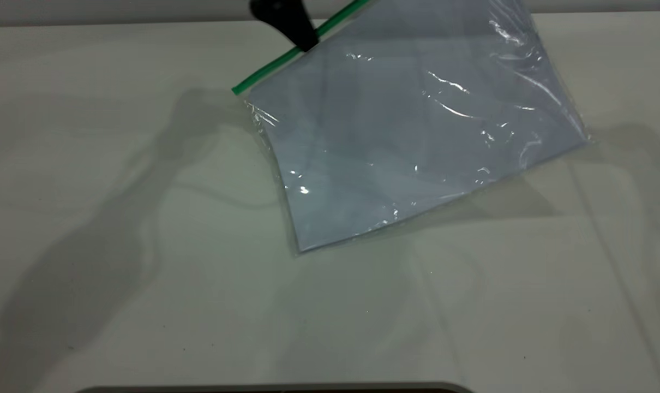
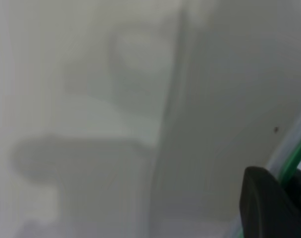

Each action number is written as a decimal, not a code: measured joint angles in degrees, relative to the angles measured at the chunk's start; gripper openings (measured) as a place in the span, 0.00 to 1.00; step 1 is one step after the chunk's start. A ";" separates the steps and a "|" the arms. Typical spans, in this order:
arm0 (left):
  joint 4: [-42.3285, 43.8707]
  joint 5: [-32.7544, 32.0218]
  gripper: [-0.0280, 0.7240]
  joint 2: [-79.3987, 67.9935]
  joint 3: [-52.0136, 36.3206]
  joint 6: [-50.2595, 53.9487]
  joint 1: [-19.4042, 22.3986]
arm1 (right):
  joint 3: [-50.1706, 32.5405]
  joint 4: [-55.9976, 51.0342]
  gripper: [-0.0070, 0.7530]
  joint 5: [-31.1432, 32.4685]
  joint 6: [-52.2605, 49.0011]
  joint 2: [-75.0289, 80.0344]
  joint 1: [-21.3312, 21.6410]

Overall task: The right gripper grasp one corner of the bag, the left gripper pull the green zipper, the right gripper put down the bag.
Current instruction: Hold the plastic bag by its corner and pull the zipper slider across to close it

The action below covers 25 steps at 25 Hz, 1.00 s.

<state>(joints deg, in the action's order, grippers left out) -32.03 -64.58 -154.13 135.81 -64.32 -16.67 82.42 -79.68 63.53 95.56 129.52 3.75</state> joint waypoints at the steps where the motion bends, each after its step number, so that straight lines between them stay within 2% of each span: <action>1: 0.35 -0.22 0.12 -0.19 0.00 0.00 0.68 | 0.06 0.00 0.05 -0.11 0.00 0.00 0.18; 13: 2.75 -2.21 0.13 -2.13 0.00 1.65 5.67 | 3.15 0.05 0.05 -0.88 -1.36 -0.04 1.56; 20: 1.47 -2.21 0.14 -2.48 0.00 2.77 5.94 | 3.33 0.53 0.05 -1.40 -1.42 -0.04 1.89; 22: 0.35 -1.70 0.16 -2.48 0.00 3.24 6.02 | 3.35 0.72 0.05 -1.71 -1.37 -0.04 1.95; 25: -0.35 -1.04 0.26 -2.34 0.00 4.00 6.47 | 3.46 1.26 0.05 -3.34 -1.37 -0.12 2.01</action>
<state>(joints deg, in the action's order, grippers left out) -32.38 -65.62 -156.48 135.81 -60.32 -10.20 85.88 -78.42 60.19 94.19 129.40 5.76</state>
